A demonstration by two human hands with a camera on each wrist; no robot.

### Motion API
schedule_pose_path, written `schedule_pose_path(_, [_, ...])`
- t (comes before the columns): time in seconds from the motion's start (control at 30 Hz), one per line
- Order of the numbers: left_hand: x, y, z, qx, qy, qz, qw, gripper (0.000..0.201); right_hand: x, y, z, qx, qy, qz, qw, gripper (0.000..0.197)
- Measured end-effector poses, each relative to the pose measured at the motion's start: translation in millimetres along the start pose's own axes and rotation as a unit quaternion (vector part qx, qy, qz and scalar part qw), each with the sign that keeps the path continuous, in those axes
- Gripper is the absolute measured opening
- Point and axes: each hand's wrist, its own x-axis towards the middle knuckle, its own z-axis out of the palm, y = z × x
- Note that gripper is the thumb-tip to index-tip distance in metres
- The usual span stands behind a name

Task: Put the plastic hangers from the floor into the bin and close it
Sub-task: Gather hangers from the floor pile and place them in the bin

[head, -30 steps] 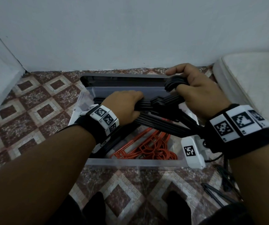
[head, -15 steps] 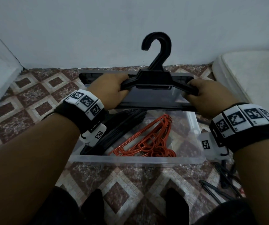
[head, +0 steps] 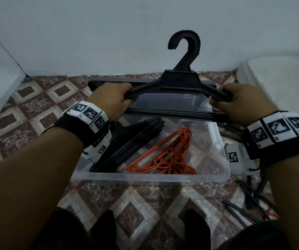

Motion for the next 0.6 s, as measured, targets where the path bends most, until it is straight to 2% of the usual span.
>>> schedule_pose_path(0.1, [-1.9,-7.1,-0.1,-0.022,-0.003,-0.028,0.999,0.024,-3.0,12.1,-11.8,0.032,0.035,0.044,0.998,0.033])
schedule_pose_path(0.23, [-7.3,-13.6,0.9,-0.044,-0.033,-0.06,0.997,0.028,-5.2,19.9,-20.2,0.088,0.054,0.064,0.993,0.036])
schedule_pose_path(0.33, [-8.4,-7.5,7.2,-0.032,-0.031,-0.071,0.996,0.029,-5.5,9.4,-15.9,0.068,0.037,0.067,0.995,0.037])
schedule_pose_path(0.43, [-6.3,6.0,16.8,-0.033,-0.018,-0.047,0.998,0.015,-3.4,-3.4,-7.5,0.061,0.005,0.077,0.995,0.039])
schedule_pose_path(0.53, [-6.7,11.8,33.0,-0.032,-0.087,-0.063,0.994,0.031,2.3,-9.0,5.6,0.063,-0.047,0.087,0.993,0.049])
schedule_pose_path(0.6, [-8.1,6.4,45.4,-0.019,-0.127,-0.09,0.988,0.031,3.4,-10.0,12.5,0.047,-0.078,0.095,0.991,0.063])
